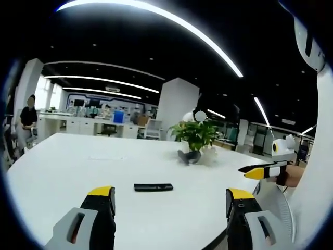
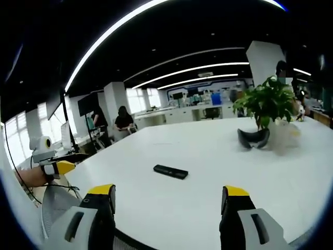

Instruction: Press the specified remote control buttons in sequence, fully releasing each button before pressing the next.

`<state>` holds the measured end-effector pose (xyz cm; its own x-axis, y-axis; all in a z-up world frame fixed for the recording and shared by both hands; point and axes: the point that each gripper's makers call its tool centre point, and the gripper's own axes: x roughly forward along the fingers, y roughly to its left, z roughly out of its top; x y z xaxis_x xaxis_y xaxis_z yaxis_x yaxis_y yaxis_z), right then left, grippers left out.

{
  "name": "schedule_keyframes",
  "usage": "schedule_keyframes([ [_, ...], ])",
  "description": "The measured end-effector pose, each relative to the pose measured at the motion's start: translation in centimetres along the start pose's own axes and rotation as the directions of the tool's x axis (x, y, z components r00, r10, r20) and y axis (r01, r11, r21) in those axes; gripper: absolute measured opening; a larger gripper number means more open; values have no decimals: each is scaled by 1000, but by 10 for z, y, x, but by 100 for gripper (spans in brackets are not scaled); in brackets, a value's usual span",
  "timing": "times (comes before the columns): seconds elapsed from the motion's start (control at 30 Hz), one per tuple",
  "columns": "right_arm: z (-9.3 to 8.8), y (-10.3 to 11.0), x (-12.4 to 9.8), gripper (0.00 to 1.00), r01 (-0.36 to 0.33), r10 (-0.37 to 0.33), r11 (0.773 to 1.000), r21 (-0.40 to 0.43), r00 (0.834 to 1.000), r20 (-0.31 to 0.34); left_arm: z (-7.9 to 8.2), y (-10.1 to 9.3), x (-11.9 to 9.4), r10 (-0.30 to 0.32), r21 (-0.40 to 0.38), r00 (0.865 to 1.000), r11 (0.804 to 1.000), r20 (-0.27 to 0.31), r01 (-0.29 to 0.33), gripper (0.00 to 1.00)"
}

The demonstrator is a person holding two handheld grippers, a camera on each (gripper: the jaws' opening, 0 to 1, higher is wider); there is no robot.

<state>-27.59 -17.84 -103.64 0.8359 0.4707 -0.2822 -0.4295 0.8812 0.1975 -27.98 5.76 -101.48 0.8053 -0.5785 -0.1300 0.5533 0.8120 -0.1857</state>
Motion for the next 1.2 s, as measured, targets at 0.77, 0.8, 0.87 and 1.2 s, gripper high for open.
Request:
schedule_keyframes([
  [0.77,-1,-20,4,82,28,-28,999,17,1000,0,-11,8,11,3,12,998,1000,-55,-2,91],
  [0.8,-1,-21,4,82,30,-30,999,18,1000,-1,-10,10,13,3,10,999,1000,-51,-2,91],
  [0.87,0,-23,5,82,32,-32,999,17,999,2,-9,12,17,1,-4,999,1000,-45,-1,91],
  [1.2,12,-29,7,81,53,-53,999,13,998,22,-13,15,47,-47,-2,996,999,-80,47,91],
])
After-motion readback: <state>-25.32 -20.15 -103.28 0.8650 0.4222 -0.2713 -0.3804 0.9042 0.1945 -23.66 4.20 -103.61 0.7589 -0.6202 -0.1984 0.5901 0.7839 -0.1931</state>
